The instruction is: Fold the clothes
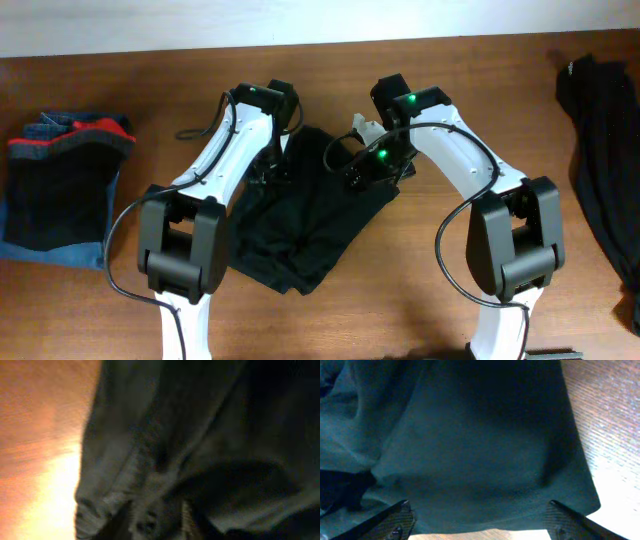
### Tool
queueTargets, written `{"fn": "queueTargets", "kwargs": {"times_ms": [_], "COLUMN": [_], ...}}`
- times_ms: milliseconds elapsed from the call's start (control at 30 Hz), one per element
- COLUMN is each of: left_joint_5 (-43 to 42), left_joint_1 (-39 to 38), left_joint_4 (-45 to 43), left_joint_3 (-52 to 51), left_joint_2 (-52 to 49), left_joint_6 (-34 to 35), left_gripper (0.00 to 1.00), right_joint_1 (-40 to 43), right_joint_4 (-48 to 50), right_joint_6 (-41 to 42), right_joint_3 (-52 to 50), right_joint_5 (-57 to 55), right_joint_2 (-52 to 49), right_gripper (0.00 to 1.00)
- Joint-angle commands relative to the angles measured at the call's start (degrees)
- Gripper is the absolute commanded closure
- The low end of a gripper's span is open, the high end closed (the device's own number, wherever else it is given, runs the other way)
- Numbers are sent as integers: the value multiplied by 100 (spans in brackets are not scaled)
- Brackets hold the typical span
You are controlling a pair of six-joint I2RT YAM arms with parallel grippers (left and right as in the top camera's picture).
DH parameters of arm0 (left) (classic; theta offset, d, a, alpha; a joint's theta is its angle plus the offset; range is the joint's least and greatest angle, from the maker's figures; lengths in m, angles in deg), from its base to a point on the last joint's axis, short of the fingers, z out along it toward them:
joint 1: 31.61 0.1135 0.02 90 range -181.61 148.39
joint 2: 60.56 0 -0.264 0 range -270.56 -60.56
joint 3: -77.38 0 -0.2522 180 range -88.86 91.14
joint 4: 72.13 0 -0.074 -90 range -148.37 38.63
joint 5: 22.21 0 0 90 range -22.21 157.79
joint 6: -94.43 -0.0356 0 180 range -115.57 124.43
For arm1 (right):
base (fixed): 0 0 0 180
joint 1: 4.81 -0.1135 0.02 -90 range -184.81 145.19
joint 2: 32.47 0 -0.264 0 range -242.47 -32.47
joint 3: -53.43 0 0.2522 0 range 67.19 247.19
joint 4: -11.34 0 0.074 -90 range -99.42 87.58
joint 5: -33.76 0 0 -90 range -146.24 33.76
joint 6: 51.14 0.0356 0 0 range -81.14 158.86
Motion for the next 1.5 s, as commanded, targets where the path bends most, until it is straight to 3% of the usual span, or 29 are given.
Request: {"fn": "queueTargets", "kwargs": {"times_ms": [0,167,267,300,433,600,800,1000,1167,1467], "left_joint_5": [431,149,-785,-1110,-1259,-1810,-2430,-3952,-4288,-4380], "left_joint_1": [199,750,1001,1082,1128,1126,1126,1126,1180,1163], "left_joint_4": [-247,-785,-1064,-1165,-1207,-1196,-984,-39,33,153], "left_joint_3": [85,85,85,85,79,72,72,72,74,74], "left_joint_2": [-61,-61,-68,-85,-149,-332,-929,-1115,-1115,-1115], "left_joint_6": [-492,-573,-1154,-1338,-1679,-2247,-2787,-4240,-4605,-4603], "left_gripper": [60,52,47,41,25,17,14,15,16,15], "right_joint_1": [-15,-22,-22,-24,-37,-37,-37,-37,-37,-90], "right_joint_4": [-50,-166,-160,-177,-240,-199,-221,-170,-87,-146], "right_joint_6": [-46,-46,-44,-35,-2,-2,-2,-2,-2,-2], "right_joint_3": [2,2,2,2,2,0,0,0,0,-26], "right_joint_5": [-52,-57,-55,-52,-15,-15,-17,-17,-17,-17], "right_joint_2": [-31,-31,-31,-31,-31,-31,-31,-35,-52,-164], "right_gripper": [11,12,12,12,12,12,11,11,11,11]}}
